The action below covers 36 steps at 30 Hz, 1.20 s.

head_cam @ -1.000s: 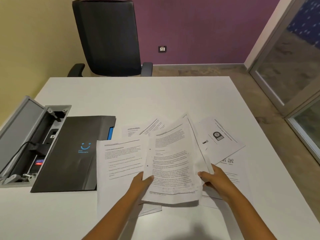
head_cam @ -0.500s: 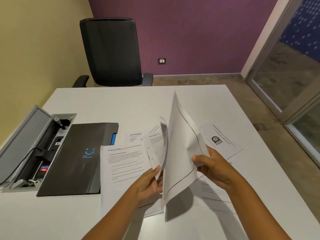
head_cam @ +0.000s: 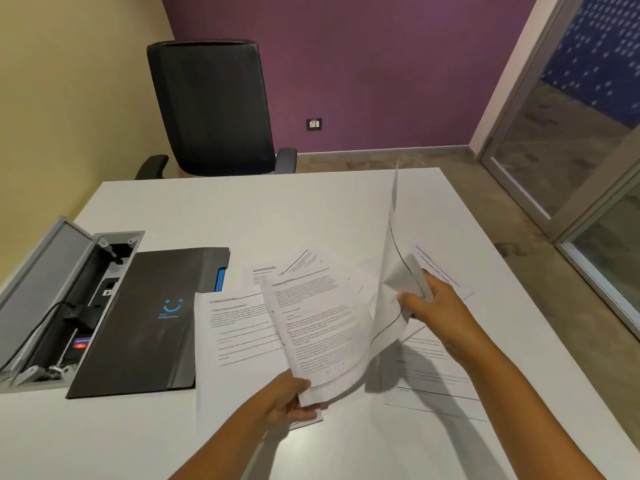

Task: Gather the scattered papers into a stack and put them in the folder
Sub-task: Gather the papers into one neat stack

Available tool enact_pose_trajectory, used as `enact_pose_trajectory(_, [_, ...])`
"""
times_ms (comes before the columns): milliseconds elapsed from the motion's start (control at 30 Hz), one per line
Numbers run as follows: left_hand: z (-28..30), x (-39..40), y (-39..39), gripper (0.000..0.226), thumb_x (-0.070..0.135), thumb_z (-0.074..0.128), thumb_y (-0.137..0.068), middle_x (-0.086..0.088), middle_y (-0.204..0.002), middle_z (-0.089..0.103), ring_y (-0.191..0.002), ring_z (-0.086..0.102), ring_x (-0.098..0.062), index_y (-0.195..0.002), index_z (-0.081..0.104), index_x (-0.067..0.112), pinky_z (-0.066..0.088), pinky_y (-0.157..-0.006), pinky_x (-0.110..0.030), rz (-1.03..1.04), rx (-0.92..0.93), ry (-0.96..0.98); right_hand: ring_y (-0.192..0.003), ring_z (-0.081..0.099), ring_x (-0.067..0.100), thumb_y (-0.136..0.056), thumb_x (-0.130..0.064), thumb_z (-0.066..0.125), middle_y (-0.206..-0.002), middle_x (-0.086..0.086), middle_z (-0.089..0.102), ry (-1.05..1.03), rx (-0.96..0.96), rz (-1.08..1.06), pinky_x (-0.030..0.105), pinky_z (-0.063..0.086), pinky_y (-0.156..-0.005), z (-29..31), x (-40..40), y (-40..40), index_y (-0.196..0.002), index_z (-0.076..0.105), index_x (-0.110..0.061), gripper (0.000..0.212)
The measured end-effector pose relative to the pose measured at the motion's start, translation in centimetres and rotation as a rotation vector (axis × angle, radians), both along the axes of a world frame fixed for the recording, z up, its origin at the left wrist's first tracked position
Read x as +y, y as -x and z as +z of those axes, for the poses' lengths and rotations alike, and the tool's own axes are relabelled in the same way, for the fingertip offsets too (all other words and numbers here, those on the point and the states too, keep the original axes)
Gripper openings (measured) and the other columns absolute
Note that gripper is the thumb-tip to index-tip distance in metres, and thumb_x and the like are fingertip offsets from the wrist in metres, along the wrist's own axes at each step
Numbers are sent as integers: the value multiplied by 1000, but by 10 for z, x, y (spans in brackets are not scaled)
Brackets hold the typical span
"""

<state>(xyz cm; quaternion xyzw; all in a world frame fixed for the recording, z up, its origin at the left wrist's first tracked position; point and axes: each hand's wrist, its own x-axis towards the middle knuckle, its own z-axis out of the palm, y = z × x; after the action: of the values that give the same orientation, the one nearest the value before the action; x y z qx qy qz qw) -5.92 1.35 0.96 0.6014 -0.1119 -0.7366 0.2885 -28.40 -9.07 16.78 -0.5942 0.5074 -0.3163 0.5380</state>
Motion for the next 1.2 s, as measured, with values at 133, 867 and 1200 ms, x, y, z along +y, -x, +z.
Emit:
enact_pose_trajectory(133, [-4,10,-9,28,4,45,-92,-12,-112,67,-92,70,-31,-116,49,18,61,-64,-37,-109,-12,-15,-72,65,-3,-86,-4,55,-74,-18,71,53,-119,142,19,56,-68,20,-11,-13,-79,69,-39,38])
enact_pose_trajectory(867, [0,-22,-5,15,3,56,-85,-16,-82,61,-65,58,-26,-101,57,4,46,-51,-26,60,-384,122,-68,53,16,-92,-8,48,-86,3,55,-428,399,-42,20,50,-51,-163,39,9,-110,56,-9,19])
enact_pose_trajectory(1200, [38,-24,-3,27,10,50,-92,-10,-111,66,-107,61,-31,-117,58,17,48,-93,-42,-5,-578,415,-116,44,7,-84,-15,67,-122,-4,50,-215,161,-197,26,38,-99,-130,13,19,-128,49,-20,47])
